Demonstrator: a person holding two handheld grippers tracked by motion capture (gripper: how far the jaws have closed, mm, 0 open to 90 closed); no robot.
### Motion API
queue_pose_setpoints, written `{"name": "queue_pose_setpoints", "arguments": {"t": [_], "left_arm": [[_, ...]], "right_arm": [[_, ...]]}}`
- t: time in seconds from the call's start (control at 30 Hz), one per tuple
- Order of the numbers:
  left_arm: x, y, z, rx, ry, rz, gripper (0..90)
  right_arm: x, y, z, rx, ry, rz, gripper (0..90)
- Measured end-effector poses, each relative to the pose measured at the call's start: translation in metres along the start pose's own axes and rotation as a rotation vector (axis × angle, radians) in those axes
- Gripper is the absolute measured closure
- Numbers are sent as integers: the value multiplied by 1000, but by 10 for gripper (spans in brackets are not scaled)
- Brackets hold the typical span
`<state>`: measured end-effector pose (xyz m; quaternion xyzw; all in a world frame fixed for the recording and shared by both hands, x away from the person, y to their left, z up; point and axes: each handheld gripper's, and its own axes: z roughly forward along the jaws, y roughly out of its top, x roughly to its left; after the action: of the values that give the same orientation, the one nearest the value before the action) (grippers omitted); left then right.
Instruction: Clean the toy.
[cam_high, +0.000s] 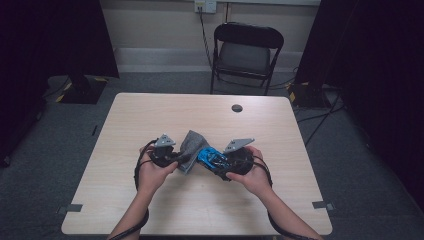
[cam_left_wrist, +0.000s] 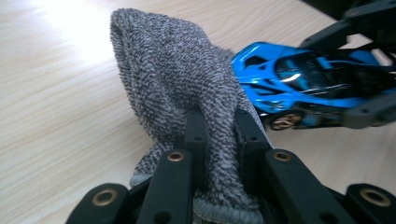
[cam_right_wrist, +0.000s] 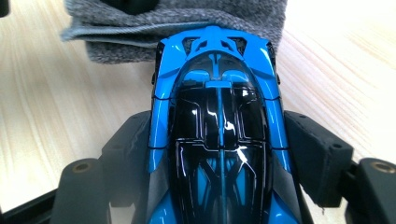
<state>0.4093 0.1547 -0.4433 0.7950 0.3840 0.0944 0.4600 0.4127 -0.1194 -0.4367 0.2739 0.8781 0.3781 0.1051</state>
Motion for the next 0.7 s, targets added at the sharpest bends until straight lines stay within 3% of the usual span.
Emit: {"name": "queue_pose_setpoints", "arguments": {"t": [0.33,0.7], "left_arm": [[-6,-7,-9,-14,-56,8,785],[-15,-9,-11,-14,-102,30,785]], "right_arm": [[-4,2,-1,-4,-30,16,278],[-14,3,-2,-22,-57,73,279]]}}
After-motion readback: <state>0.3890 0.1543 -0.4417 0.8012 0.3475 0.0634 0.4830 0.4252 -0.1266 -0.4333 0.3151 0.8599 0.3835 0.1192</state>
